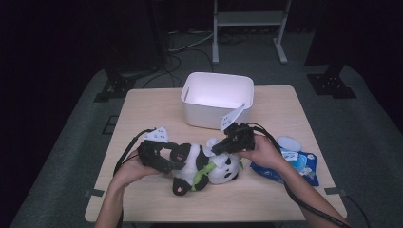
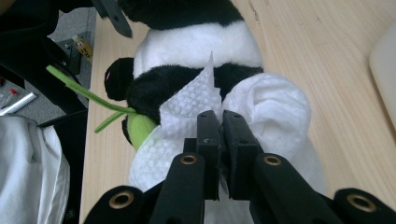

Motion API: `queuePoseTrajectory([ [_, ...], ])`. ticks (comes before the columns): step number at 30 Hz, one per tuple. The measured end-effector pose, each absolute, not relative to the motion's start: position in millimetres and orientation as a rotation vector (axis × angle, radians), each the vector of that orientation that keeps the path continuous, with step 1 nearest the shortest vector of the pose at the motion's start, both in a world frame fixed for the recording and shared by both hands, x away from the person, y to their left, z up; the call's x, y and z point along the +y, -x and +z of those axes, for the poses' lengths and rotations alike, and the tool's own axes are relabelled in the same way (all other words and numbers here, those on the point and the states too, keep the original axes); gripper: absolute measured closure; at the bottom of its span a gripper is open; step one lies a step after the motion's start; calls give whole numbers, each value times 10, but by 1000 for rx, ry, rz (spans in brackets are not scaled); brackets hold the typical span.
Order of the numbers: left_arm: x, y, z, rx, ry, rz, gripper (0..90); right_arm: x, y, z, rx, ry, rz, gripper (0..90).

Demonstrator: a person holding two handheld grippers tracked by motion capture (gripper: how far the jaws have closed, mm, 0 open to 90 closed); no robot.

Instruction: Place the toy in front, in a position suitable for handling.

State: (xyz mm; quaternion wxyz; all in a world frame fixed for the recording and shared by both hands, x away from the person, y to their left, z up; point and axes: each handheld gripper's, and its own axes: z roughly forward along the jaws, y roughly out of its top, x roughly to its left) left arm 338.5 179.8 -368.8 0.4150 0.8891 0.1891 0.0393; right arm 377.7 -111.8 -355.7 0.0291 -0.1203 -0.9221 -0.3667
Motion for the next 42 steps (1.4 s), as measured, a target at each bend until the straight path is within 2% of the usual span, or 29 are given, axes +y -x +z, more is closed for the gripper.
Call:
queuePoseTrajectory([
  [9,1824,-3342,-3460,453,-2235,68,180,-1116,-3704,-3589,-2836,354,-1128,852],
  [13,1829,-3373,-3431,466,-2250,28,217,-1118,-3658,-3599,-2837,348,-1127,853],
  [17,1818,-3380,-3409,467,-2244,-17,216,-1114,-3607,-3605,-2850,330,-1123,853],
  [30,1812,-3387,-3282,465,-2235,-5,200,-1135,-3539,-3649,-2832,325,-1133,854],
  [34,1790,-3394,-3300,479,-2260,-13,207,-1130,-3533,-3649,-2834,318,-1132,854],
  [42,1705,-3440,-3539,514,-2304,-112,216,-1072,-3516,-3554,-2870,283,-1117,852],
])
